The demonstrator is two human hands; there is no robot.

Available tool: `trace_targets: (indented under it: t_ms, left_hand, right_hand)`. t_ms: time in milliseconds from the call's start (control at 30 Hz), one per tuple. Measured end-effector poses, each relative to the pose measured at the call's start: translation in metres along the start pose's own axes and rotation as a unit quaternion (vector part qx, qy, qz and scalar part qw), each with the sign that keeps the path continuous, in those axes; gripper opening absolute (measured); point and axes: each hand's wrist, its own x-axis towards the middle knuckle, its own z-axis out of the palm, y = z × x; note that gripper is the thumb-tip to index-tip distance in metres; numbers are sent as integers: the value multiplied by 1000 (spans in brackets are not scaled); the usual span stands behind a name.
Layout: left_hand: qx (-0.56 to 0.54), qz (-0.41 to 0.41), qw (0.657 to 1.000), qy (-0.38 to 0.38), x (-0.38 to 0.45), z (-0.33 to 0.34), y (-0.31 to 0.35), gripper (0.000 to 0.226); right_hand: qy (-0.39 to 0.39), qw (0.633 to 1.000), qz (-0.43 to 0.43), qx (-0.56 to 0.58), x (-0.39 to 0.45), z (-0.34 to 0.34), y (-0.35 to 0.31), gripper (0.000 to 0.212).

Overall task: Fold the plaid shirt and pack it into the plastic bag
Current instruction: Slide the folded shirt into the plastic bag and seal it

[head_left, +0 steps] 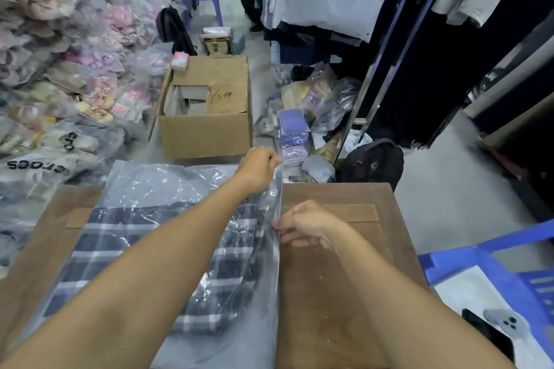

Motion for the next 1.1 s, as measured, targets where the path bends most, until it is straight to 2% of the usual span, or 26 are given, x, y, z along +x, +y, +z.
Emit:
trace_targets:
  t_ms: [167,467,733,800,867,933,967,1033,1100]
  left_hand:
    - [-14,-18,998,59,4,-5,9,32]
    - [-31,-38,996,78,8,4,19,31]
    - [-11,-40,996,81,14,11,19,28]
    - [-18,-49,996,75,14,15,19,29]
    - [-34,-50,996,67,15,19,18,31]
    - [-49,-49,996,59,13,20,18,30]
    - [-55,-51,996,57,12,20,17,28]
    - [-64,-53,995,57,9,18,18,26]
    - [-70,-51,994,59,7,16,19,25]
  right_hand:
    - [-93,987,49,-123,-18,9,34,13]
    - [-240,937,146,-209,-42,26,64,8]
    - [-318,895,185,-250,-48,42,89,5]
    - [-331,890,186,-252,-47,43,92,12]
    - [-336,884,189,-266,-48,43,94,33]
    - [-312,896,177,-260,-53,40,87,42]
    - [-266,925,152,-223,-52,36,84,42]
    - [-130,987,63,-74,-44,27,80,46]
    - [-17,998,-5,68,-32,21,76,53]
